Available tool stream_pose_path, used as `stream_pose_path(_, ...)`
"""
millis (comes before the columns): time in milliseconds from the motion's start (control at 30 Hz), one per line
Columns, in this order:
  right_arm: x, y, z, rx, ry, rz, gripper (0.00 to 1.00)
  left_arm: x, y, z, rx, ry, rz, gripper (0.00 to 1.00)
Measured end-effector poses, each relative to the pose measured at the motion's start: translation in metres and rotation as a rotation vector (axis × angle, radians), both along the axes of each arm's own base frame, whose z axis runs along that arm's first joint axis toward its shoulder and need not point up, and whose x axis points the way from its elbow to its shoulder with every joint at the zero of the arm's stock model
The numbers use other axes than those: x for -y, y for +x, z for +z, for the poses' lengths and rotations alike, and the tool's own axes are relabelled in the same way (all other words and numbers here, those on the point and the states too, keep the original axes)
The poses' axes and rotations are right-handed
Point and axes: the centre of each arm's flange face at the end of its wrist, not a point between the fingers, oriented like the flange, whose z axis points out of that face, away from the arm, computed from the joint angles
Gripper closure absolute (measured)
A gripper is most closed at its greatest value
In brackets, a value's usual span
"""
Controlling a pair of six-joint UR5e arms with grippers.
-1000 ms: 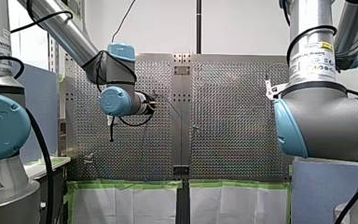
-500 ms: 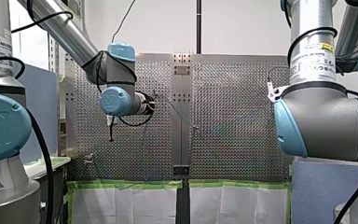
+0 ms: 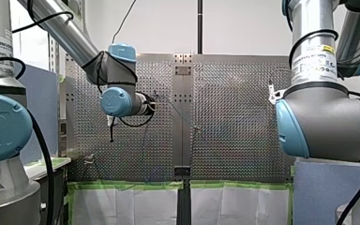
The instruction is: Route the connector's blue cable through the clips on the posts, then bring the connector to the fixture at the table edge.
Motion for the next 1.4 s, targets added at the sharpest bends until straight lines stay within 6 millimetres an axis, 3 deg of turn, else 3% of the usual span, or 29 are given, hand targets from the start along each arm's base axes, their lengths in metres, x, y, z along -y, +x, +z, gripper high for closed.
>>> stream_pose_path(1400,0.010,0.014,0.014,0.039,-0.018,0.047,0.98,-0.002,0.003,-0.002,-0.004,0.007,0.011,0.01)
